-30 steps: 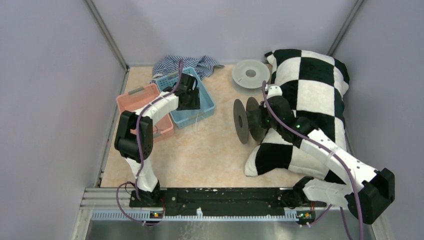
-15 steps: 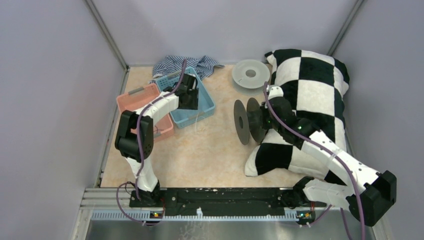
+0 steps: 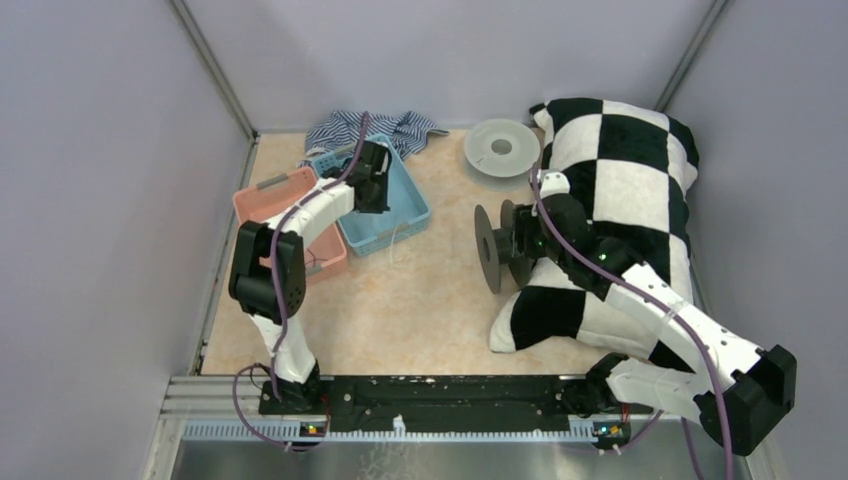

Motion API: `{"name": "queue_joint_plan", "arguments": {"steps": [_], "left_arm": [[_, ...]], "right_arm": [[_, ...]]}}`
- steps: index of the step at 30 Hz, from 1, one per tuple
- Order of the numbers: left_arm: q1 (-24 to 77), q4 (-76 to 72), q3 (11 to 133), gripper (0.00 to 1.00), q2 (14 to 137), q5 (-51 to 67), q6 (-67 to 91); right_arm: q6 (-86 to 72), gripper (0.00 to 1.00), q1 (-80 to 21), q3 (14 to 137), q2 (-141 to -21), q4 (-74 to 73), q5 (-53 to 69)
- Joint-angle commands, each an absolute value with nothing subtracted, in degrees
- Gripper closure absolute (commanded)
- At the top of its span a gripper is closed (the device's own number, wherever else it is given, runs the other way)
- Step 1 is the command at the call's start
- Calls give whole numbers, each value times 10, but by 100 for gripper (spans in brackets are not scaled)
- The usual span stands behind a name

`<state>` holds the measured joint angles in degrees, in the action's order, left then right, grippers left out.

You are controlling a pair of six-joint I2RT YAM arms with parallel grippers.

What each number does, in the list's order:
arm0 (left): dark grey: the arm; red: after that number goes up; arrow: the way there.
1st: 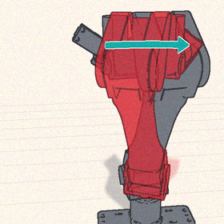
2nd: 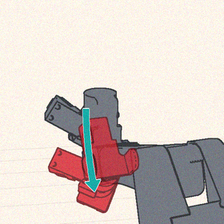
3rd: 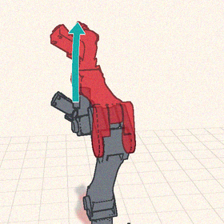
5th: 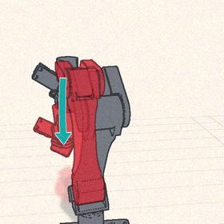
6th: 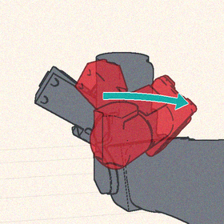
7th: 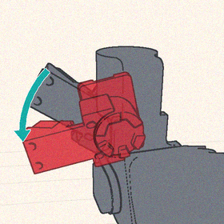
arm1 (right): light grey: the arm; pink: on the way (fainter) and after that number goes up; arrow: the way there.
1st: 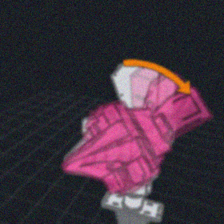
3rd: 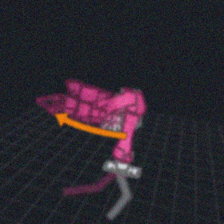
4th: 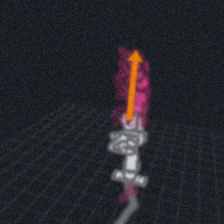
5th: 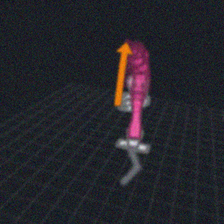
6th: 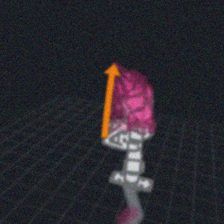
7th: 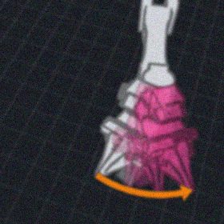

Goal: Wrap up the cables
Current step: Pick up the cable from the storage box.

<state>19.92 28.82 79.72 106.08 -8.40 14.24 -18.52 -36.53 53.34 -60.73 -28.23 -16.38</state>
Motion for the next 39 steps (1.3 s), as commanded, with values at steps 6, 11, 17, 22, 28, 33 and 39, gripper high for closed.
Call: {"name": "queue_joint_plan", "arguments": {"steps": [6,11,17,22,28,33,39], "left_arm": [[197,273,861,100,875,-94,71],[197,292,861,83,870,-73,38],[198,394,906,48,981,-82,77],[198,382,892,43,1033,-81,90],[197,349,858,30,1063,-48,35],[190,317,835,26,1080,49,4],[183,332,863,31,1145,50,-16]], "right_arm": [[-175,25,-368,593,-601,-267,-175],[-166,23,-368,608,-610,-272,-176],[-169,22,-368,625,-591,-282,-191],[-164,21,-368,638,-580,-297,-203],[-166,21,-368,638,-568,-315,-209],[-163,20,-368,648,-555,-333,-219],[-155,20,-368,662,-557,-347,-228]]}}
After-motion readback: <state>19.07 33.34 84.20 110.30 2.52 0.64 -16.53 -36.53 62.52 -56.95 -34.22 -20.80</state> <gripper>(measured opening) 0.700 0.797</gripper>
